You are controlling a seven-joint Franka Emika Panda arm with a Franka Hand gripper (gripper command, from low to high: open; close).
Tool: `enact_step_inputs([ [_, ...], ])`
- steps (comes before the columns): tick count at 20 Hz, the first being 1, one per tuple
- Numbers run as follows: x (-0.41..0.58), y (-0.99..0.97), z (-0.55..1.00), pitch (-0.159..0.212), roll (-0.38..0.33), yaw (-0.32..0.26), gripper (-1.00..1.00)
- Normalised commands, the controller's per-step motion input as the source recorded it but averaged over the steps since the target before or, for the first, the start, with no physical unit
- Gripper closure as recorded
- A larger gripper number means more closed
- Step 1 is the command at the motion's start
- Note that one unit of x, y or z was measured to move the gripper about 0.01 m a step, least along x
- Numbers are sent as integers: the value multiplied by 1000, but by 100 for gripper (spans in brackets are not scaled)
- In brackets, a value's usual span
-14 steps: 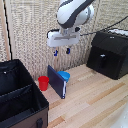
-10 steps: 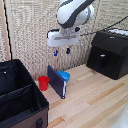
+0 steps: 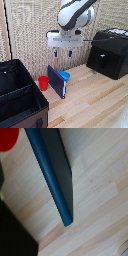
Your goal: Please move the gripper into proximity with the fryer handle. Once close enough, gingerly grasp the handle and gently tug the fryer basket open in your direction.
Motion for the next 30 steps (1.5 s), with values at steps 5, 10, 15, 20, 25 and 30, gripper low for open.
enact_step_inputs([
  [5, 0, 0, 0, -41, -180, -270, -100],
  [10, 0, 0, 0, -39, -232, -153, -100],
  [15, 0, 0, -33, -17, -360, -40, -100],
  [20, 0, -15, -101, -54, -375, 0, -100],
  [25, 0, -103, -17, -142, -375, 0, -100],
  [30, 0, -171, 0, -171, -375, -12, -100],
])
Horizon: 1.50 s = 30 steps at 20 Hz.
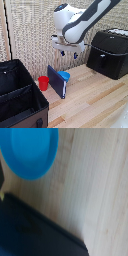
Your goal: Please move the gripper into proximity with the fryer handle. Once close enough, gingerly grasp the handle and gently tug the fryer basket open in your direction.
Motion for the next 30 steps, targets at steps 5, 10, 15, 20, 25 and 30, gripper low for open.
enact_step_inputs([
  [5, -56, -154, -110, -152, -373, -35, -100],
  [10, -53, -225, -407, -69, -317, -1, -100],
  [15, -40, -346, -437, -31, -224, 0, -100],
  [20, -33, -411, -369, -56, -168, 0, -100],
  [25, -124, -468, -300, -109, -107, 24, -100],
  [30, -204, -533, -262, -121, -93, 27, -100],
])
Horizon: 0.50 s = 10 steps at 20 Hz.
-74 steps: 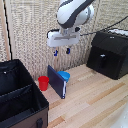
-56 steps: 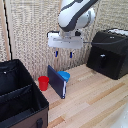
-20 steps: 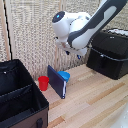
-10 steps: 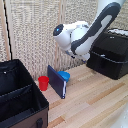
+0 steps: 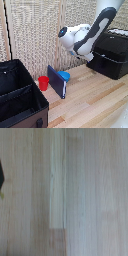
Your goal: Please move the gripper into proximity with the fryer handle. Once close enough, gingerly grasp the handle and gently tug the fryer basket open in your direction.
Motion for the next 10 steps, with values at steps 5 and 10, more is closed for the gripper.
enact_step_inputs([
  [5, -323, -563, -284, -87, -68, 19, -100],
  [10, -301, -603, -290, -46, -44, 36, -100],
])
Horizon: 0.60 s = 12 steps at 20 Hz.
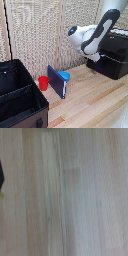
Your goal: Please move the gripper into proximity with the fryer handle. Once close enough, gingerly grasp the handle and gently tug the fryer basket open in your direction.
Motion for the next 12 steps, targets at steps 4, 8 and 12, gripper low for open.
enact_step_inputs([
  [4, -210, -647, -263, -7, -68, 88, -100],
  [8, -61, -566, -200, 0, -107, 188, -100],
  [12, 0, -387, -71, -44, -125, 262, -100],
])
